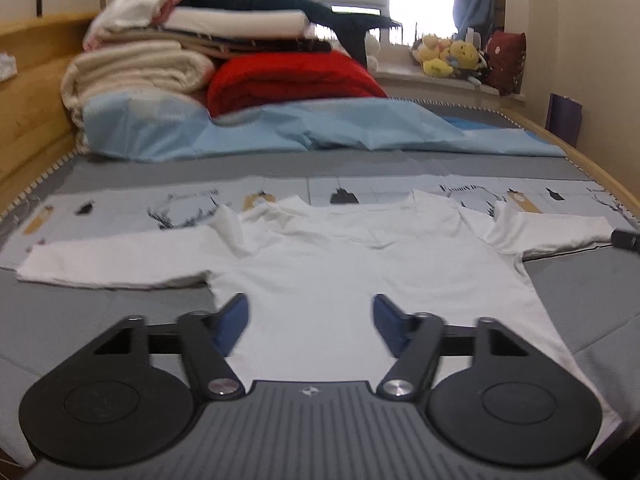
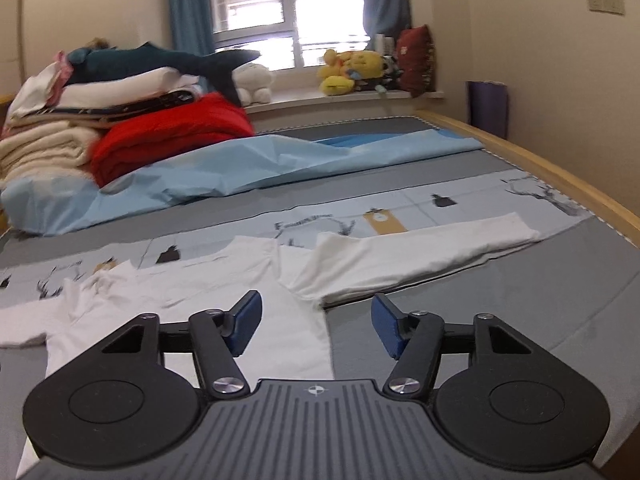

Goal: Fold small clothes

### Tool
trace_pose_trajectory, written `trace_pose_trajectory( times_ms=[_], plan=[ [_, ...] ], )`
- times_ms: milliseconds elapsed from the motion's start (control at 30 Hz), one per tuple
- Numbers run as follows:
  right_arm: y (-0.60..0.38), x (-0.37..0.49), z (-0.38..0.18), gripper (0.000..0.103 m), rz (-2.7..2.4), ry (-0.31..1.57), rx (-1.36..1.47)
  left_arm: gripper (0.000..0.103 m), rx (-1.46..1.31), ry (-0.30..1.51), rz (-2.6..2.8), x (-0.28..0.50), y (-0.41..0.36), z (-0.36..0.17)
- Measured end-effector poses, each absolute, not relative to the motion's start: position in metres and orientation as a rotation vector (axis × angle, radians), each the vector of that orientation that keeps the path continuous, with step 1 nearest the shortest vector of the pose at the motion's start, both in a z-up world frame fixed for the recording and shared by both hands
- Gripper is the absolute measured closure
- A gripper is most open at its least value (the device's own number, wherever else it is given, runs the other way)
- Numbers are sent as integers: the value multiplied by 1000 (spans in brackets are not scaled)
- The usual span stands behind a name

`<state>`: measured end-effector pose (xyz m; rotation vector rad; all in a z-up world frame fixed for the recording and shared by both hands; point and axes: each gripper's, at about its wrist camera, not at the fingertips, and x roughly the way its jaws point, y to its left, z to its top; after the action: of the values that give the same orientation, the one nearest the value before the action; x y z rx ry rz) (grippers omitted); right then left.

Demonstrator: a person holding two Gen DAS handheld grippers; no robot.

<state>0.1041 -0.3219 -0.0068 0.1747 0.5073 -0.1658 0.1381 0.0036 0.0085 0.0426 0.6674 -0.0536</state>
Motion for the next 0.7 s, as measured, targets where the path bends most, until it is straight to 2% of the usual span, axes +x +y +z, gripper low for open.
trace_pose_trajectory(
  times_ms=[100,200,367,467,533,600,700],
  plan=[
    [-313,106,-7,58,-123,508,136,53,12,696,-75,163,4,16],
    [-306,107,-6,69,-86,503,105,54,0,679,-54,194,11,25],
    [-301,105,-4,70,-56,490,63,54,-37,637,15,255,48,27],
    [-301,105,-5,70,-44,504,48,65,-42,616,83,278,86,7],
    [-301,104,-5,70,-40,511,17,79,-99,648,135,290,120,-17],
    [-301,105,-5,72,-40,519,-24,82,-185,705,208,304,158,-36],
    [-296,107,-4,76,-24,521,-81,82,-299,679,314,313,213,-49]
  ],
)
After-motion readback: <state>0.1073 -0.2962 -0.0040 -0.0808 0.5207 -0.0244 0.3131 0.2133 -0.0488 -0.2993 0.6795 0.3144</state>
